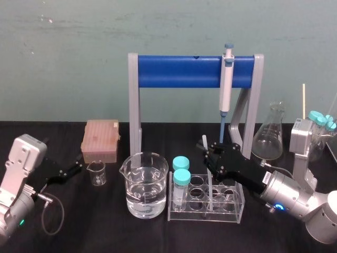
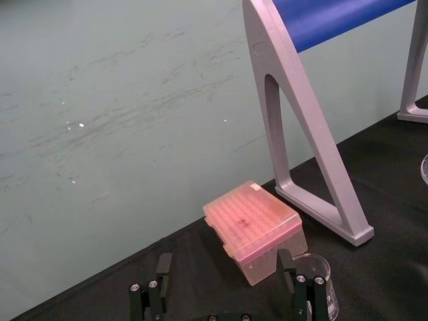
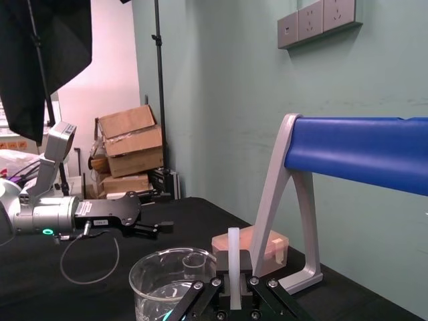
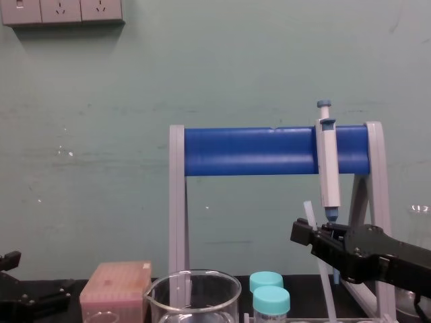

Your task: Pick up the stirring rod with one hand, then place it down.

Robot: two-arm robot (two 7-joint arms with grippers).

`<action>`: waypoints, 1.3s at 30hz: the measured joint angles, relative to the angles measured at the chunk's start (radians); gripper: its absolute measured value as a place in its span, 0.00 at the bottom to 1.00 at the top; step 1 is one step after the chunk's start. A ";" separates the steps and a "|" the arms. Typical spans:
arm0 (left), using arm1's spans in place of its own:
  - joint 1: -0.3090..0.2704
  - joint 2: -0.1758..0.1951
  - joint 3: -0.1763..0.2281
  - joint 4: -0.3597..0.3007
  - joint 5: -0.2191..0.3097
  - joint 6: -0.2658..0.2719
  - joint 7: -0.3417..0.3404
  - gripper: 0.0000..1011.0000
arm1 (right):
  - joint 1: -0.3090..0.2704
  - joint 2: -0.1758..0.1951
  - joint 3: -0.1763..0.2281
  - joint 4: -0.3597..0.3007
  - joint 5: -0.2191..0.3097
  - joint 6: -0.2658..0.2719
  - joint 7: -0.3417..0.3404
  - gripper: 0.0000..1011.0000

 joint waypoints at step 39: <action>0.000 0.000 0.000 0.000 0.000 0.000 0.000 0.99 | -0.077 0.002 0.130 -0.118 -0.104 -0.006 -0.379 0.99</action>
